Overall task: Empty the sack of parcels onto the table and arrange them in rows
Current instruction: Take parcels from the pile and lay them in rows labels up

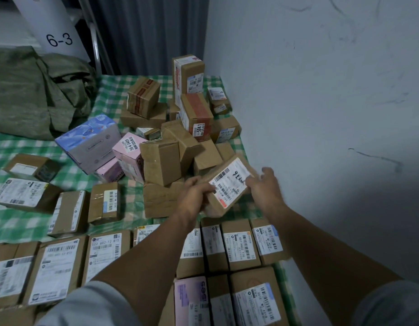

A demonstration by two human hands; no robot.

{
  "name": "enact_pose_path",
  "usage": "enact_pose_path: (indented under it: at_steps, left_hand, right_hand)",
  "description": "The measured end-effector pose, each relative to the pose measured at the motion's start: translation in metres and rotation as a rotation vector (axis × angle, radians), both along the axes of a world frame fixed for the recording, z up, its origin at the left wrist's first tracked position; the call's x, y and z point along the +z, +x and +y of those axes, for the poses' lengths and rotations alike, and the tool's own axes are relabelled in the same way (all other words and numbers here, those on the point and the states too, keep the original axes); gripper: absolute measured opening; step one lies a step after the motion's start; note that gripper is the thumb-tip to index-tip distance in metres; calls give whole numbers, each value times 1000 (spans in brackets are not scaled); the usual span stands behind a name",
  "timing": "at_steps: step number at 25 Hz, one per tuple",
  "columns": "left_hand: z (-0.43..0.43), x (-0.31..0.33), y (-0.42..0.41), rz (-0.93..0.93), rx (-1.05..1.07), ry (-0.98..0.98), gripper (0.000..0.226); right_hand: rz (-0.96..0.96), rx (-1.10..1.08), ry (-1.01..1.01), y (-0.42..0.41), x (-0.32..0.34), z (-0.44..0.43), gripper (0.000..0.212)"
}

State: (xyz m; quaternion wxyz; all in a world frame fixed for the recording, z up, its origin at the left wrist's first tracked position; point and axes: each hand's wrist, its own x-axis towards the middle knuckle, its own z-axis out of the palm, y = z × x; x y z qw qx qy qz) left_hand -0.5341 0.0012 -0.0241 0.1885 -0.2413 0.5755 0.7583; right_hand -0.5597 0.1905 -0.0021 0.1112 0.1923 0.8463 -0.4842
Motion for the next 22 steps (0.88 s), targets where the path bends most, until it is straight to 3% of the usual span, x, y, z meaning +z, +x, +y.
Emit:
enact_pose_path:
  at_steps: [2,3,5,8,9,12,13,17,22]
  left_hand:
    - [-7,10,-8,23,11,-65,49]
    - [-9,16,-13,26,13,-81,51]
    - [-12,29,-19,27,-5,-102,45]
    - [-10,37,-22,9,4,-93,31]
    - [-9,37,-22,10,10,-87,31]
    - [-5,17,-23,-18,-10,-103,91]
    - [-3,2,-24,-31,-9,-116,94]
    - [12,-9,-18,-55,-42,-161,58]
    - [28,-20,-22,-70,-33,-180,35]
  right_hand:
    - [169,333,461,-2,5,6,91]
    - [216,539,596,-1,8,5,104]
    - [243,834,748,0,9,1,120]
    - [201,939,754,-1,2,0,118]
    - [179,909,726,-2,-2,3,112]
    - [66,551,640,-2,-13,13,95]
    - [15,408,611,-4,-16,17,92]
    - [-134,97,583,-15,-35,26,93]
    - [-187,72,667,-23,-57,23,106]
